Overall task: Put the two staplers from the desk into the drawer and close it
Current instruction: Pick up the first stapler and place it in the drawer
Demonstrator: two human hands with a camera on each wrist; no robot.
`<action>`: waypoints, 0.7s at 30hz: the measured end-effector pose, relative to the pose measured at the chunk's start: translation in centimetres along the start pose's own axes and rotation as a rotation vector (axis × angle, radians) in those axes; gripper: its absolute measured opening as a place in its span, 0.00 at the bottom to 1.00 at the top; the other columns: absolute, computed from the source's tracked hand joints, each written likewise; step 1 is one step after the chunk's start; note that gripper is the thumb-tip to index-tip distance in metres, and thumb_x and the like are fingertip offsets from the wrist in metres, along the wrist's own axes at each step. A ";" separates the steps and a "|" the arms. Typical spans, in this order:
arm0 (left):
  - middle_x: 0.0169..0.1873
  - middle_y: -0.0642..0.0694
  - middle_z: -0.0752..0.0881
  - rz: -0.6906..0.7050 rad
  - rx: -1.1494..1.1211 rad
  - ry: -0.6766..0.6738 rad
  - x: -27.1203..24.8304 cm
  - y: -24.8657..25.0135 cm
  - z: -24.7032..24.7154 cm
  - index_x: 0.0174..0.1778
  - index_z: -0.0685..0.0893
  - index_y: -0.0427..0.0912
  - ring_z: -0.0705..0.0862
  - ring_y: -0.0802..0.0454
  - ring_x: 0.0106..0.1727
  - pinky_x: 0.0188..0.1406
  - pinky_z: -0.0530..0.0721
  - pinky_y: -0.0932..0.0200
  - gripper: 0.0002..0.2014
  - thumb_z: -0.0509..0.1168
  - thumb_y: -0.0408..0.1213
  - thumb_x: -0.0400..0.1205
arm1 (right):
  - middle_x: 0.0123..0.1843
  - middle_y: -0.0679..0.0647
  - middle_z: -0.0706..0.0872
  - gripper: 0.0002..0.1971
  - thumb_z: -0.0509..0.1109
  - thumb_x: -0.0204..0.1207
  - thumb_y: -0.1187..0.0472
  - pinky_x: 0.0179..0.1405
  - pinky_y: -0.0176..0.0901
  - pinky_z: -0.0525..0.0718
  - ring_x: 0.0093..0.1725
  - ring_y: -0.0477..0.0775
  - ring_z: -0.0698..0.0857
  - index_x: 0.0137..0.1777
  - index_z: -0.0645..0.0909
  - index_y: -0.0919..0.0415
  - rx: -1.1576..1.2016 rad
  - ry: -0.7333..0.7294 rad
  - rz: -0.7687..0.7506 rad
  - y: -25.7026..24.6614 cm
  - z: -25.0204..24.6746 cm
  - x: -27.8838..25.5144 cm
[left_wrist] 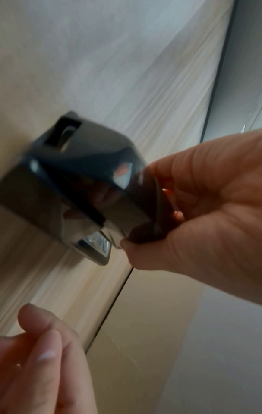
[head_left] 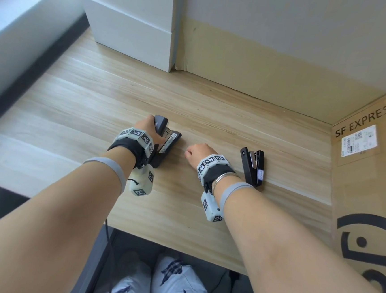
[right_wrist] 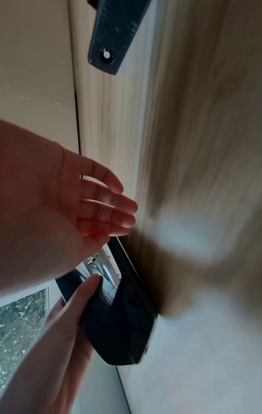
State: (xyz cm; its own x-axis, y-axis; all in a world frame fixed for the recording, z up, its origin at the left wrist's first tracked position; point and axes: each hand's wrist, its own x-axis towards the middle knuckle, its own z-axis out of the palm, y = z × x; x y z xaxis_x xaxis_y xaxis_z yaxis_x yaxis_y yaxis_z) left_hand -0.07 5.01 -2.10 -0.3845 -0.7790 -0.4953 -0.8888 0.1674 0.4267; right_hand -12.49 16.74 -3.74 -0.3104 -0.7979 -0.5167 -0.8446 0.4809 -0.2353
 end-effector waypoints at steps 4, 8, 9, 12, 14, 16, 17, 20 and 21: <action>0.44 0.40 0.79 0.008 0.017 -0.003 -1.3 -1.3 -0.5 0.47 0.66 0.40 0.79 0.40 0.45 0.41 0.75 0.53 0.19 0.72 0.36 0.71 | 0.40 0.59 0.81 0.15 0.54 0.81 0.62 0.38 0.42 0.74 0.40 0.62 0.80 0.43 0.83 0.59 -0.018 -0.002 -0.007 -1.1 0.3 -0.8; 0.46 0.37 0.81 -0.014 -0.018 0.038 -3.2 -3.9 -1.9 0.55 0.71 0.37 0.80 0.39 0.47 0.44 0.77 0.51 0.21 0.72 0.38 0.72 | 0.39 0.60 0.83 0.15 0.54 0.81 0.63 0.34 0.41 0.72 0.39 0.61 0.79 0.45 0.84 0.63 -0.039 0.012 -0.006 -3.1 0.9 -1.7; 0.50 0.36 0.83 -0.021 -0.030 0.050 -3.6 -4.8 -2.2 0.59 0.71 0.37 0.80 0.40 0.47 0.44 0.77 0.51 0.23 0.72 0.39 0.72 | 0.44 0.62 0.86 0.16 0.54 0.82 0.63 0.36 0.42 0.73 0.40 0.62 0.80 0.49 0.85 0.63 -0.036 0.012 -0.012 -3.8 1.2 -1.9; 0.56 0.36 0.85 -0.035 -0.045 0.078 -5.3 -7.7 -3.5 0.64 0.71 0.37 0.79 0.42 0.46 0.44 0.75 0.53 0.26 0.71 0.41 0.74 | 0.53 0.62 0.88 0.15 0.54 0.82 0.62 0.39 0.44 0.74 0.42 0.62 0.81 0.50 0.84 0.63 -0.047 0.026 -0.043 -6.3 2.2 -2.5; 0.59 0.35 0.84 -0.043 -0.033 0.093 -6.7 -9.7 -4.4 0.65 0.71 0.36 0.83 0.38 0.53 0.46 0.76 0.52 0.27 0.72 0.40 0.74 | 0.53 0.63 0.88 0.15 0.54 0.82 0.62 0.39 0.44 0.73 0.43 0.62 0.80 0.49 0.83 0.62 -0.058 0.046 -0.057 -8.5 2.9 -3.0; 0.61 0.34 0.84 -0.053 -0.024 0.105 -8.2 -11.9 -5.3 0.66 0.71 0.35 0.83 0.35 0.61 0.52 0.79 0.49 0.28 0.72 0.39 0.74 | 0.55 0.63 0.87 0.15 0.54 0.82 0.62 0.40 0.43 0.73 0.47 0.64 0.84 0.53 0.84 0.63 -0.053 0.055 -0.068 -10.8 3.8 -3.5; 0.60 0.33 0.84 -0.057 -0.016 0.113 -8.9 -13.1 -5.7 0.66 0.71 0.35 0.83 0.35 0.61 0.53 0.80 0.48 0.28 0.72 0.39 0.74 | 0.55 0.63 0.87 0.16 0.54 0.82 0.63 0.40 0.43 0.72 0.49 0.65 0.84 0.53 0.84 0.63 -0.048 0.059 -0.070 -11.9 4.2 -3.7; 0.58 0.33 0.85 -0.081 -0.014 0.142 -10.9 -17.1 -6.5 0.64 0.71 0.36 0.84 0.35 0.58 0.52 0.81 0.49 0.26 0.72 0.40 0.73 | 0.56 0.64 0.87 0.16 0.54 0.82 0.62 0.40 0.42 0.72 0.47 0.64 0.83 0.54 0.84 0.62 -0.046 0.074 -0.078 -15.1 5.8 -4.4; 0.57 0.33 0.85 -0.093 -0.015 0.150 -11.6 -18.5 -6.7 0.63 0.71 0.36 0.85 0.35 0.57 0.50 0.81 0.49 0.26 0.72 0.40 0.73 | 0.57 0.63 0.87 0.16 0.55 0.82 0.62 0.41 0.42 0.73 0.49 0.64 0.84 0.56 0.84 0.62 -0.048 0.077 -0.083 -16.0 6.3 -4.6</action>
State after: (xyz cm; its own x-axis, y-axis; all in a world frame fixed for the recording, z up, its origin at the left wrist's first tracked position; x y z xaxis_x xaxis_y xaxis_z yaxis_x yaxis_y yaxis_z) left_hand 22.52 6.87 0.76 -0.2581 -0.8722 -0.4155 -0.9148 0.0823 0.3956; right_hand 5.24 15.02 -2.73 -0.2694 -0.8606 -0.4321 -0.8883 0.3954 -0.2337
